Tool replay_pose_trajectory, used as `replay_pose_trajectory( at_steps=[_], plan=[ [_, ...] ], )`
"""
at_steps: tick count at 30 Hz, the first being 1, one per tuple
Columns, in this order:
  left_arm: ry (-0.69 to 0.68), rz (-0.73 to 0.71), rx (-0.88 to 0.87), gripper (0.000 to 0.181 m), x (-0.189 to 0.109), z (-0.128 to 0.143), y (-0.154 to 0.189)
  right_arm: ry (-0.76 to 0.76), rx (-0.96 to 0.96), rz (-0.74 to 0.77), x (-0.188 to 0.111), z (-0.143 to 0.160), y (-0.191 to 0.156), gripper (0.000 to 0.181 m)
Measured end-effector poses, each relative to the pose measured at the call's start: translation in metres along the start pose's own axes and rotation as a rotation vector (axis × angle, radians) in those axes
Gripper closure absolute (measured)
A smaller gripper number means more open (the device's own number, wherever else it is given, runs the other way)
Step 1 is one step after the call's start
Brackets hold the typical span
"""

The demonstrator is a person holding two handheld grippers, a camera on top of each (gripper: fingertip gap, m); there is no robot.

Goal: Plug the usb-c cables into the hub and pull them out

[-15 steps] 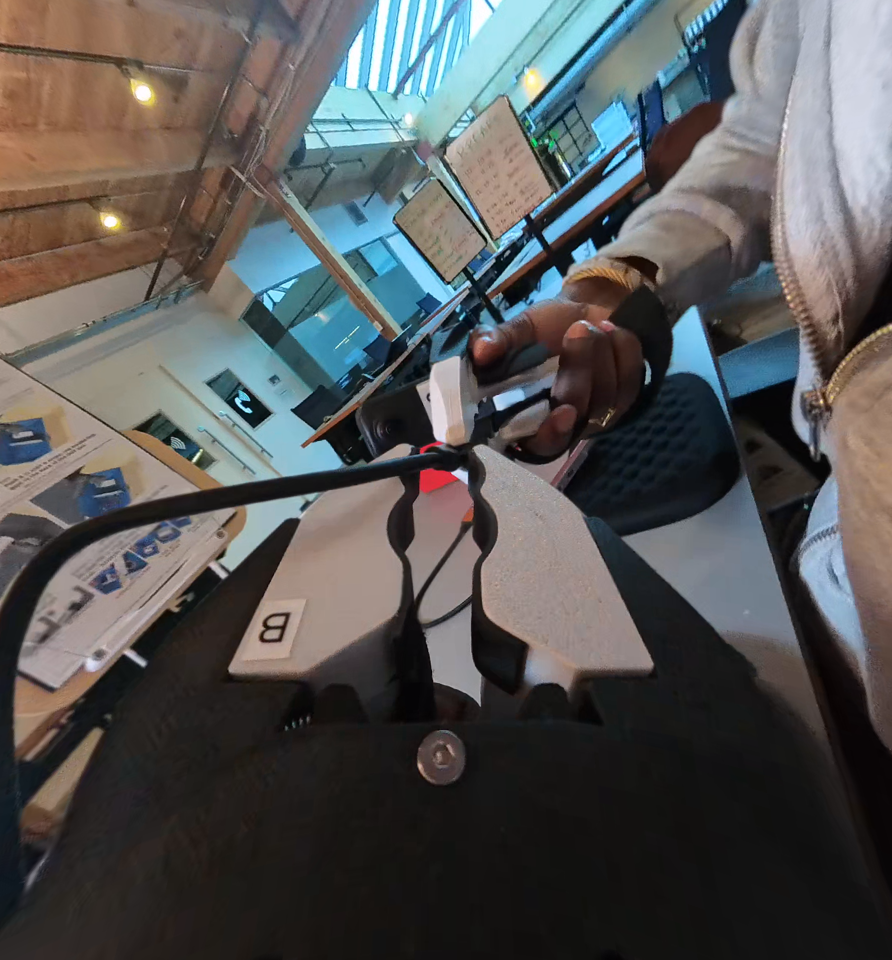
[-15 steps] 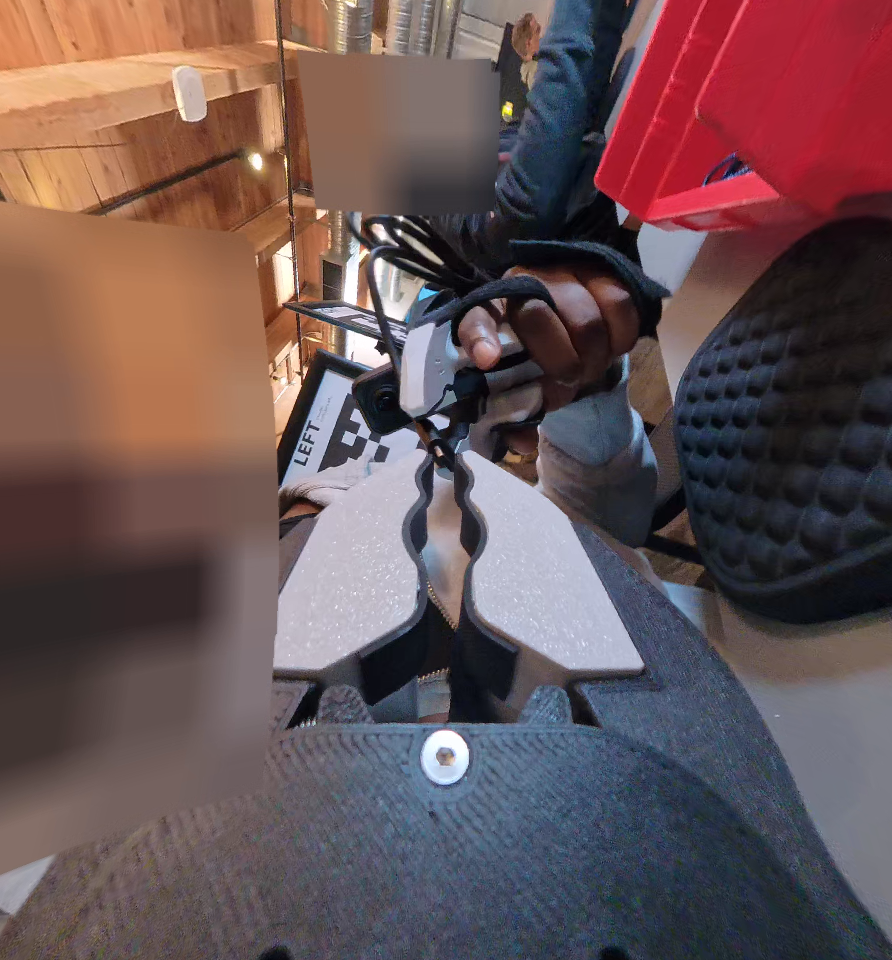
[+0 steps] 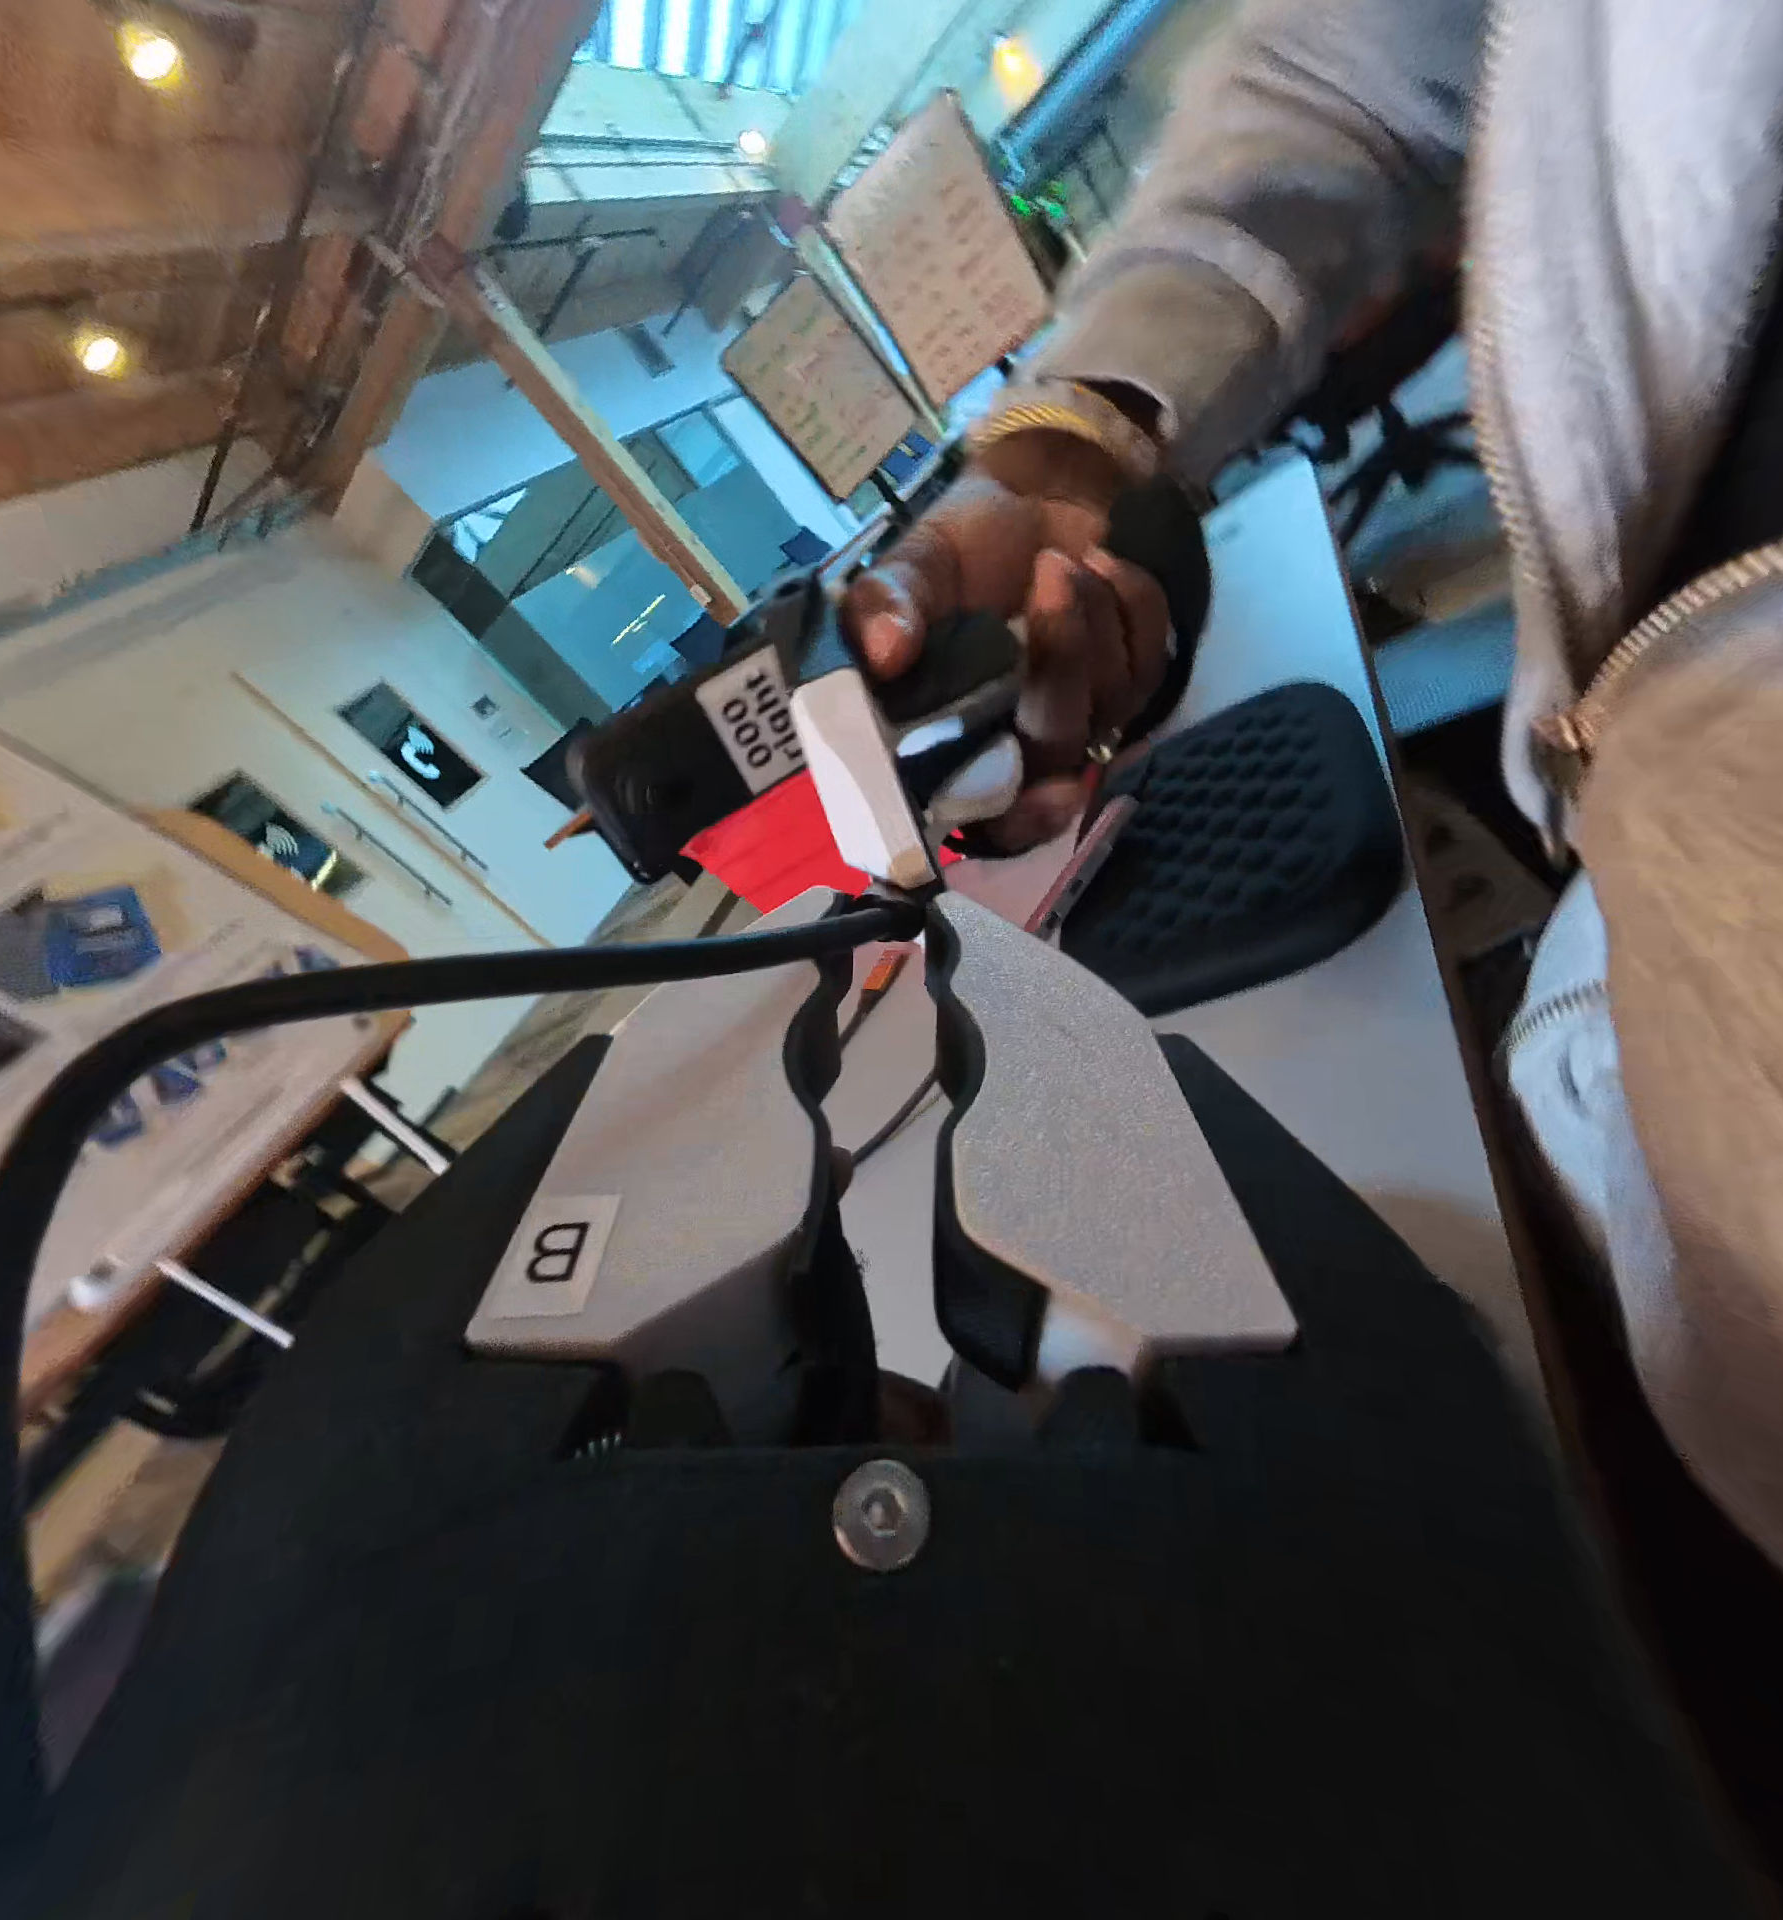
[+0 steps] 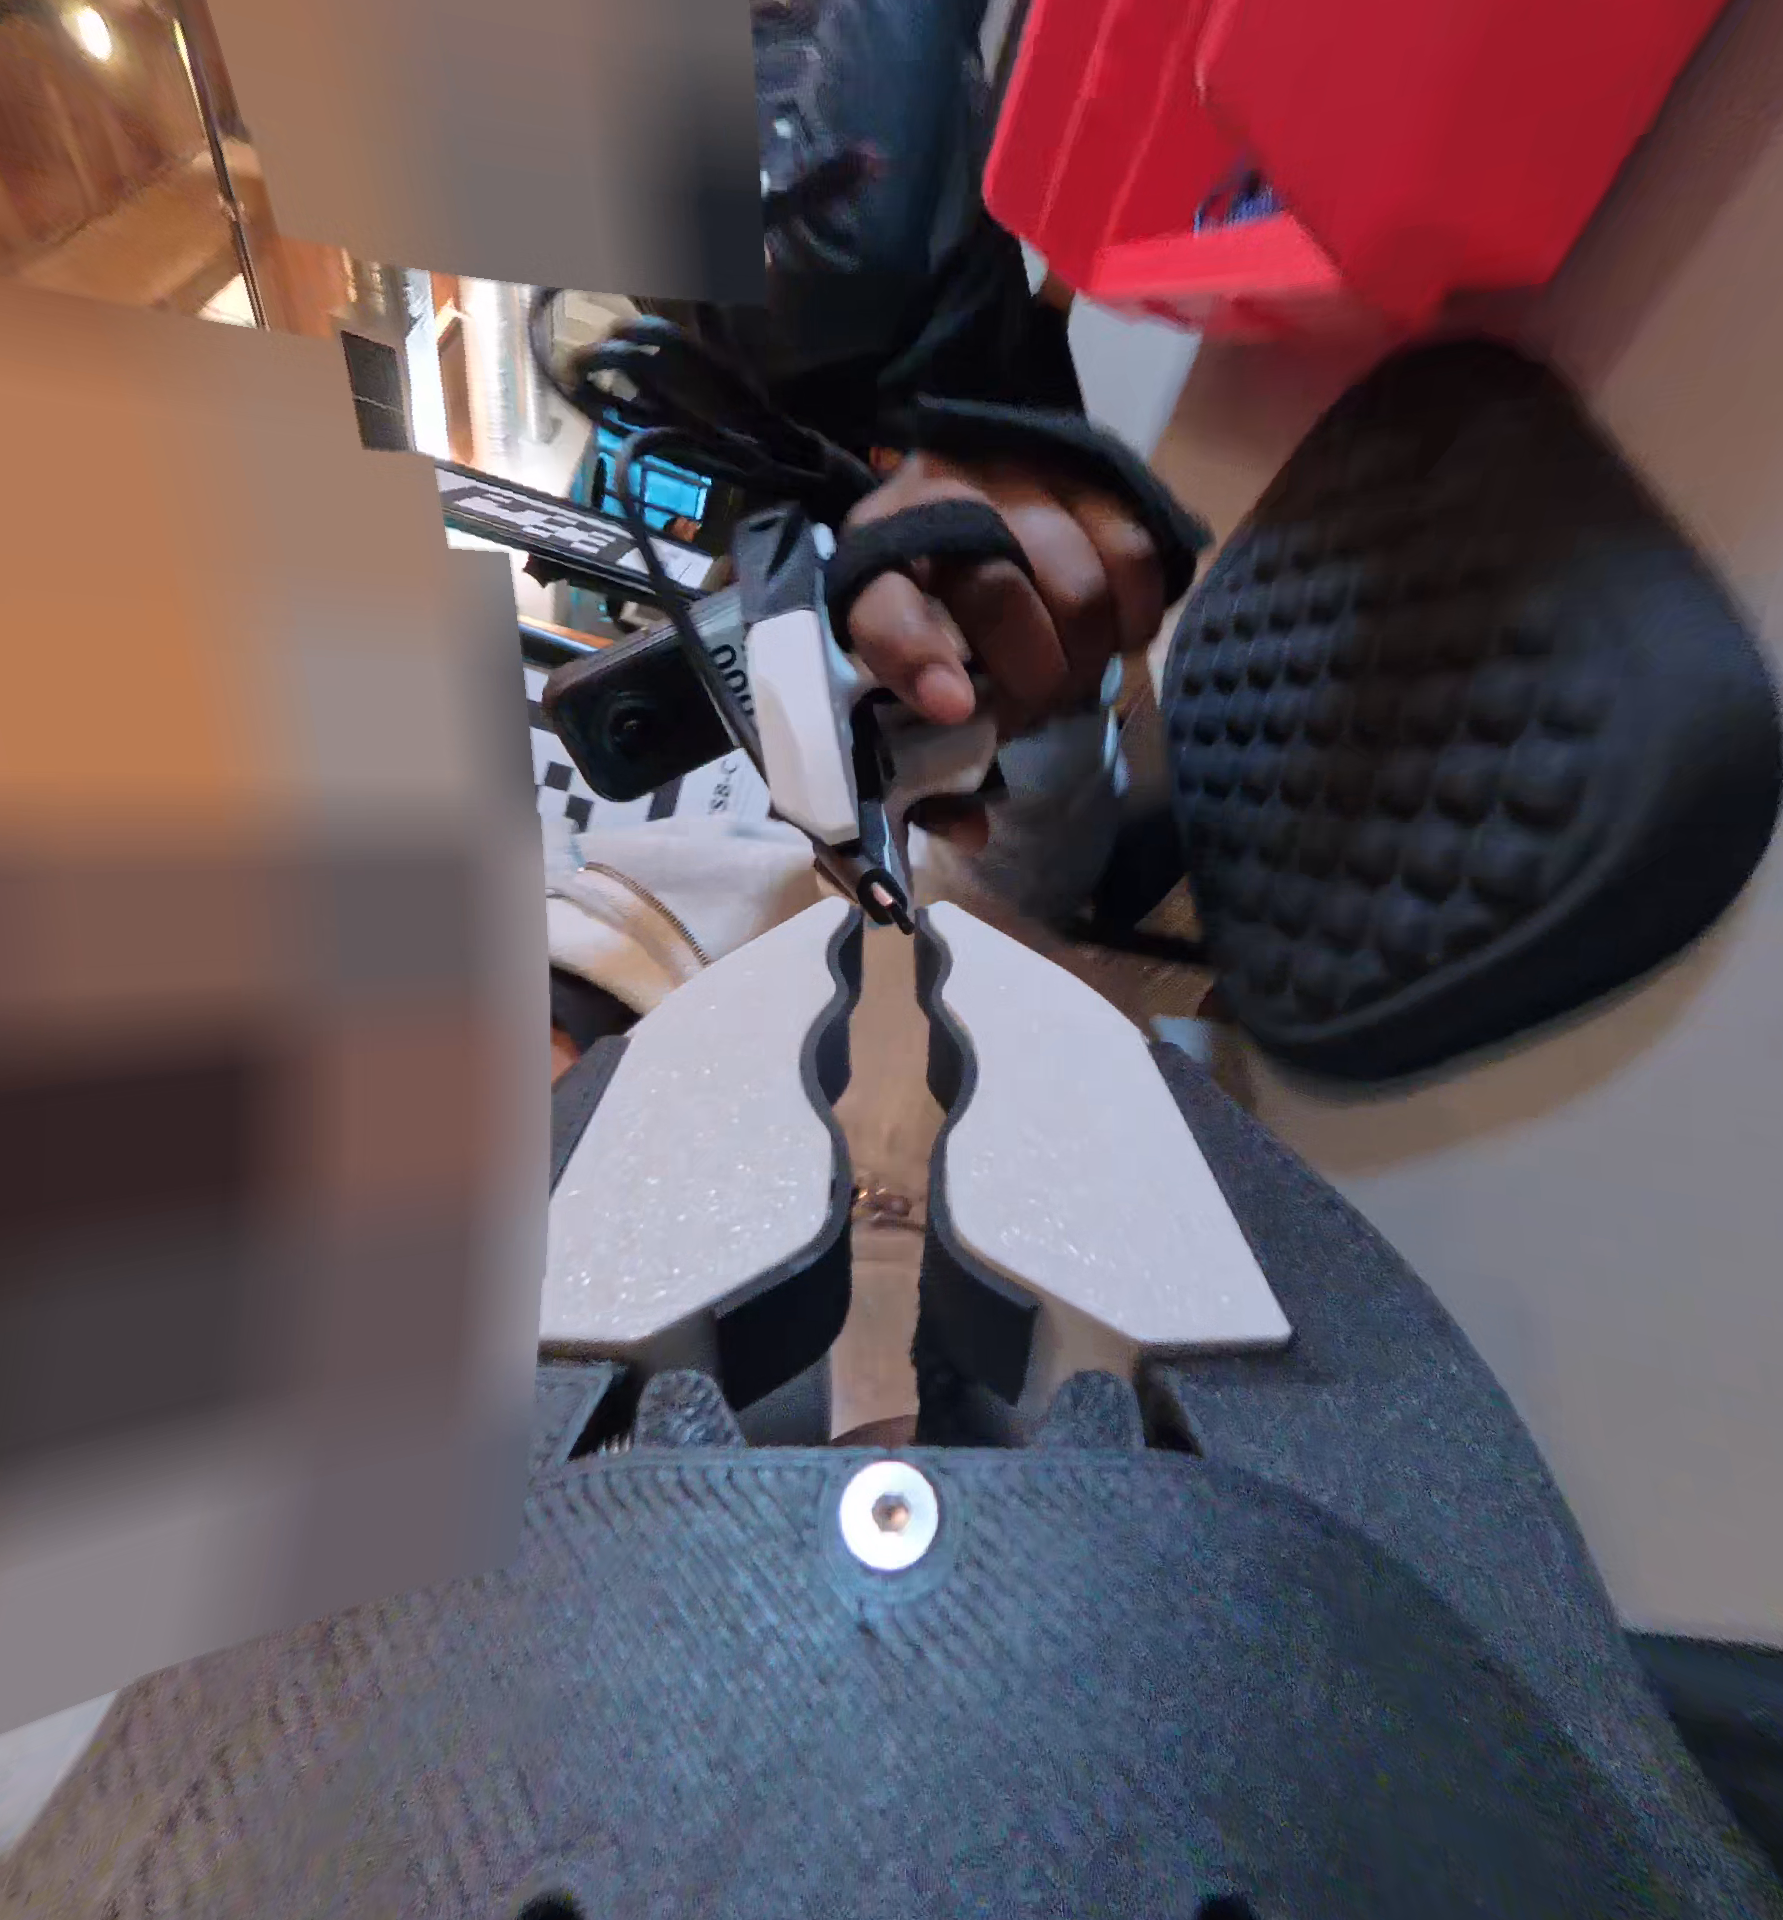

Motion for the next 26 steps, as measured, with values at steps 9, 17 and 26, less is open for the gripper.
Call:
replay_pose_trajectory(
  at_steps=[9,17,26],
  plan=[
    [0.141,-0.227,-0.284,0.169,0.002,0.006,-0.011,0.247,-0.2,-0.183,0.001,-0.006,0.002,0.156],
    [0.139,-0.204,-0.293,0.168,0.003,0.009,-0.007,0.248,-0.109,-0.226,0.003,-0.006,0.005,0.174],
    [0.091,-0.112,-0.206,0.169,-0.002,0.012,0.0,0.102,0.058,-0.162,0.006,-0.001,0.006,0.174]
  ],
)
Point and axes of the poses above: each gripper's, where its closed fingertips meet, x out along the fingers, z out of its underside, y = z × x across the jaws, the point moved 8 cm from there along -x, back along the fingers, and after that the axes turned 15 degrees about y, right-handed, at the moved point
